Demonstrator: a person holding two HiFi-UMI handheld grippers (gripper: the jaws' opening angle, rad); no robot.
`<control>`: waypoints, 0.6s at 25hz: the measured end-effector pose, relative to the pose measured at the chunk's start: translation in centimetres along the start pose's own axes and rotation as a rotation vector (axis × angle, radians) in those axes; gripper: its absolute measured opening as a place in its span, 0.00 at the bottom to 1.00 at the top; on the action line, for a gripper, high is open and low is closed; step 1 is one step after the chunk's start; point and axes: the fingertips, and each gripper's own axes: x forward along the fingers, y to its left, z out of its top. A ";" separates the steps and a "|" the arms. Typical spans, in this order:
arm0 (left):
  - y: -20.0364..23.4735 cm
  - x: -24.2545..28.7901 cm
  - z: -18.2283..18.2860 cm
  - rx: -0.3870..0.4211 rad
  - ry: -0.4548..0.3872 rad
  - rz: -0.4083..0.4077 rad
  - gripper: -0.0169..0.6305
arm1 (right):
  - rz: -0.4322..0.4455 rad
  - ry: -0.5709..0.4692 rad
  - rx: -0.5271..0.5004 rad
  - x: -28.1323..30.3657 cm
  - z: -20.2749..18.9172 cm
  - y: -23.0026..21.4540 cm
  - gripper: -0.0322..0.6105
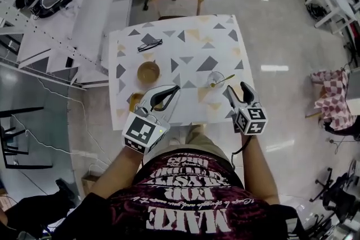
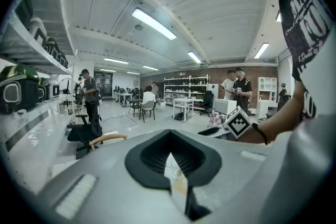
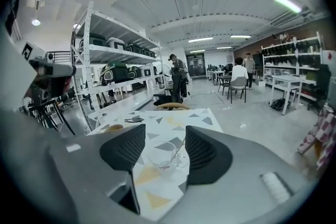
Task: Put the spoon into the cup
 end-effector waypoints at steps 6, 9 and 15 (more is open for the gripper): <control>0.5 -3.2 1.3 0.006 -0.060 0.032 0.03 | 0.038 -0.147 -0.016 -7.3 4.1 3.7 0.39; 1.4 -4.7 2.1 0.021 -0.089 0.071 0.03 | 0.033 -0.215 -0.006 -10.6 6.1 5.0 0.29; 1.8 -7.4 3.3 0.037 -0.135 0.098 0.03 | -0.033 -0.310 -0.042 -15.6 9.3 7.1 0.10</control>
